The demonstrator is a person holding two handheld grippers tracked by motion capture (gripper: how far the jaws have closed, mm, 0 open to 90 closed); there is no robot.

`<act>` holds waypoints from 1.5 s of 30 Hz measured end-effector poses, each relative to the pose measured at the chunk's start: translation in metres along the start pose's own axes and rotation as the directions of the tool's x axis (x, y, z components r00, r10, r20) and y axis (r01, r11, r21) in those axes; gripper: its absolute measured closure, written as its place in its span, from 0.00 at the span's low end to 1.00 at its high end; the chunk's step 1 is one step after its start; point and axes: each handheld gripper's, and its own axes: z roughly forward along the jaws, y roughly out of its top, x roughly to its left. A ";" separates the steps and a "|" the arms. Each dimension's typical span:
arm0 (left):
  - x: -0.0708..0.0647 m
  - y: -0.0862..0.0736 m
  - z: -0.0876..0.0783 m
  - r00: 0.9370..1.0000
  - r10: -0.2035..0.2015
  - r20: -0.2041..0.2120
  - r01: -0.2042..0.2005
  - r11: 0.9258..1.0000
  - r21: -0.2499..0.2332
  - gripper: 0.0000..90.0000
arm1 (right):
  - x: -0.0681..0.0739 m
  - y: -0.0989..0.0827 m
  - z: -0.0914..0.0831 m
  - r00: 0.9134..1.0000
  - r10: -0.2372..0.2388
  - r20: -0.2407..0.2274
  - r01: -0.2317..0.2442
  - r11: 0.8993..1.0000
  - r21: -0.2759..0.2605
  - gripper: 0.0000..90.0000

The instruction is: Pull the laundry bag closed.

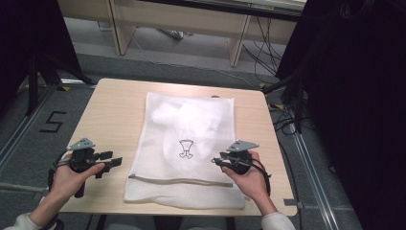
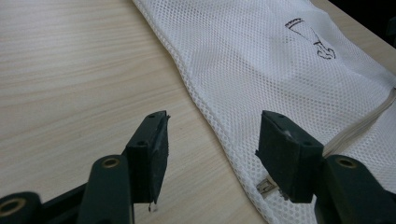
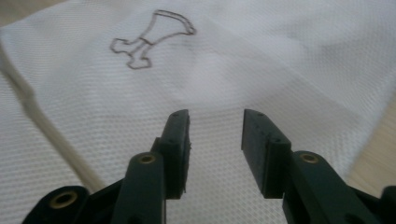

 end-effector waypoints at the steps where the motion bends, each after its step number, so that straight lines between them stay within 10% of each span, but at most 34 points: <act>1: 0.000 0.000 0.000 1.000 0.003 0.001 -0.003 1.000 -0.001 0.47 | 0.000 0.000 0.000 1.000 0.000 0.000 0.000 1.000 0.000 0.73; 7: 0.001 0.000 -0.002 1.000 -0.006 -0.012 0.006 1.000 -0.003 0.47 | 0.035 0.032 0.021 0.988 -0.115 -0.106 0.115 0.993 0.000 0.82; 12: 0.002 0.000 -0.002 1.000 -0.014 -0.014 0.013 1.000 -0.004 0.47 | 0.068 0.061 0.043 0.960 -0.194 -0.203 0.204 0.979 0.029 0.85; 21: 0.004 0.000 -0.004 1.000 -0.017 -0.023 0.017 1.000 -0.007 0.46 | 0.130 0.095 0.100 0.877 -0.284 -0.388 0.337 0.938 0.076 0.85; 31: 0.006 -0.001 -0.004 0.999 -0.022 -0.032 0.022 1.000 0.000 0.46 | 0.157 0.103 0.141 0.846 -0.287 -0.450 0.375 0.919 0.118 0.84; 45: 0.007 -0.001 -0.004 0.999 -0.025 -0.035 0.025 1.000 0.003 0.46 | 0.164 0.103 0.164 0.834 -0.265 -0.484 0.380 0.912 0.155 0.82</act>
